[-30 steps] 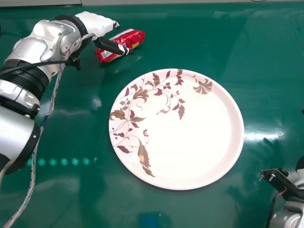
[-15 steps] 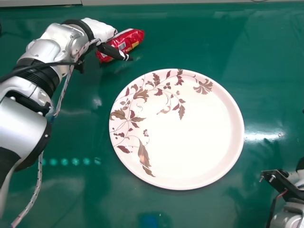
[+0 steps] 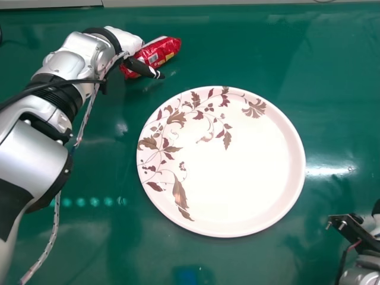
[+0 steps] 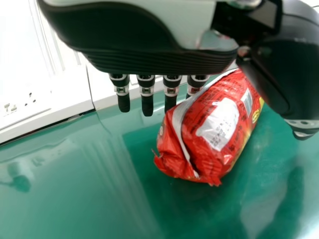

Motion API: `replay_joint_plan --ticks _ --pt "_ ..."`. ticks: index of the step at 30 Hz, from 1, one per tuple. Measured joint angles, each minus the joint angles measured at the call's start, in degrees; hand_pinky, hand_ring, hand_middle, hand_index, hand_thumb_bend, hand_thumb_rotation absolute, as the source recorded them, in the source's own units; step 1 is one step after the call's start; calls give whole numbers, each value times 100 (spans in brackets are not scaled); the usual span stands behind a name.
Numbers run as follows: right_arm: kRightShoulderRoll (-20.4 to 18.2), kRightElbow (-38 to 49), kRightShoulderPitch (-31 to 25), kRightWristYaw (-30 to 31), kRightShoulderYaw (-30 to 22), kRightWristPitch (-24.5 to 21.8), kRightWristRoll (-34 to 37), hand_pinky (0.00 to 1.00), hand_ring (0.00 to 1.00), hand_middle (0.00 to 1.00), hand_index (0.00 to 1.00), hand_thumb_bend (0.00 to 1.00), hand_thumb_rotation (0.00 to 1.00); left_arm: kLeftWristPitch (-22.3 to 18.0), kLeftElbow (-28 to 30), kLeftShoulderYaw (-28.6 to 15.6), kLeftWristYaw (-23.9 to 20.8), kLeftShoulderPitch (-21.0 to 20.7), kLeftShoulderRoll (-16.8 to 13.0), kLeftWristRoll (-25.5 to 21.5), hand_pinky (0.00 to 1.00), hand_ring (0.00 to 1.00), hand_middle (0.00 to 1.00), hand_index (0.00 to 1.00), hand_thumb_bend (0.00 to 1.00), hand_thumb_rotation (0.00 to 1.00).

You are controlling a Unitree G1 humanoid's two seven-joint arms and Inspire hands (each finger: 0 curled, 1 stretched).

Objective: Pick up biscuit and place it in the plate

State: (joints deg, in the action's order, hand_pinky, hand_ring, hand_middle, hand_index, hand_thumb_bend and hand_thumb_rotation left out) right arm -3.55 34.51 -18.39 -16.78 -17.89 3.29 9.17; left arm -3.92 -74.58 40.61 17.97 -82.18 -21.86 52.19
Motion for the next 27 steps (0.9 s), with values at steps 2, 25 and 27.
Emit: replay_joint_plan --ticks 2,25,27 --pt "-7 29 -25 -8 -5 -3 2 68 76 76 50 50 14 2 -44 178 -66 -31 40 152 80 83 82 68 63 20" --pt "-78 56 -274 -101 -28 365 138 74 76 74 49 50 14 -201 -276 695 -935 -42 167 542 47 59 67 50 49 5" --pt "-83 56 -292 -101 -27 366 146 73 75 74 49 50 14 -220 -274 695 -947 -42 165 538 43 56 65 50 49 5"
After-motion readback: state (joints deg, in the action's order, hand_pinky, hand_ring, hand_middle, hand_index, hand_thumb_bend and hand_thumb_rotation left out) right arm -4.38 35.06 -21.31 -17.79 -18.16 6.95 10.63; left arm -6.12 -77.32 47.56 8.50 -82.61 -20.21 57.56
